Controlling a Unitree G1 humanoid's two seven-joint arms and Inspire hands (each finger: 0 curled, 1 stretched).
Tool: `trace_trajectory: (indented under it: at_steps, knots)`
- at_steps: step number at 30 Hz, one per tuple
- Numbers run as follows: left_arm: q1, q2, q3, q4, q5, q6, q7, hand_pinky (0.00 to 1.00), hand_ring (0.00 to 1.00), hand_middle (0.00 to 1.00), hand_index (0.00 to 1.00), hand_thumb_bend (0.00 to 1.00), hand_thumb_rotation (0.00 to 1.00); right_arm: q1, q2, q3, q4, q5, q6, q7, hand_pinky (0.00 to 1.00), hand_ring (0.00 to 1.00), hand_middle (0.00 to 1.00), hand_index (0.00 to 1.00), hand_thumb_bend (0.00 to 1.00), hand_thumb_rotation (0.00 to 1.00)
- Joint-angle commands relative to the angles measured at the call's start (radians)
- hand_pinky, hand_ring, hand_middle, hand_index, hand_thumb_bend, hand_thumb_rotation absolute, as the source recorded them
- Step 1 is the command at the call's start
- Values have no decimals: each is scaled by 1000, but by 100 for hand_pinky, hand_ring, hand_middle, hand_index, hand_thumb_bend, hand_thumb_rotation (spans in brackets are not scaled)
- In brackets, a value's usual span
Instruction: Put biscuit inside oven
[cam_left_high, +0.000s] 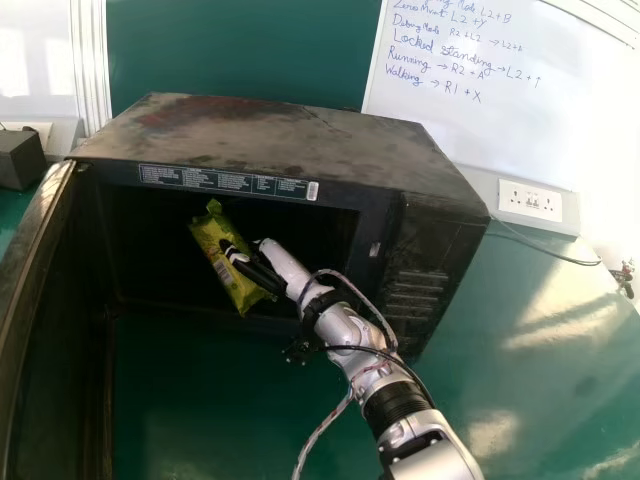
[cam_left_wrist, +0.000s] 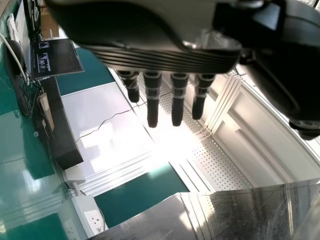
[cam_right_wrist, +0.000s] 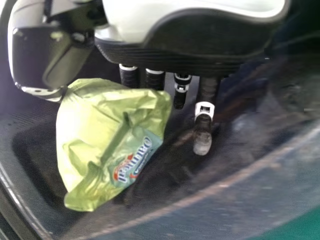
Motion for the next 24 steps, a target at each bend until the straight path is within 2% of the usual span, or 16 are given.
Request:
trace_trajectory:
  at_steps: [1,4,12,17,20,22,24]
  knots:
    - [28,-64,-3,0,-4,4,4,75,85,90,94,80,85,-49,-6,-2,15,-4,-4,-17,21,40,48,52,49,0]
    - [27,-72,2,-5,4,10,10,78,88,92,94,79,84,-64,-12,-1,34,-10,-2,-25,21,40,48,52,49,0]
    - [22,-66,1,10,-2,-7,6,69,81,87,93,80,86,-92,-13,21,86,-56,7,-81,22,40,48,52,50,0]
    - [31,-72,-1,6,1,-8,6,80,87,91,93,80,87,-95,-12,50,106,-100,18,-125,21,40,48,52,49,0]
    - [32,-71,-1,10,0,-13,4,86,87,92,92,78,84,-92,-13,62,115,-120,17,-146,22,40,48,52,50,0]
    - [35,-73,-1,11,1,-15,4,93,86,92,93,77,82,-88,-16,74,120,-135,14,-162,21,40,48,52,49,0]
    - [38,-72,-5,11,-2,-19,2,94,86,92,93,77,81,-84,-17,79,123,-143,10,-172,20,40,48,52,49,0]
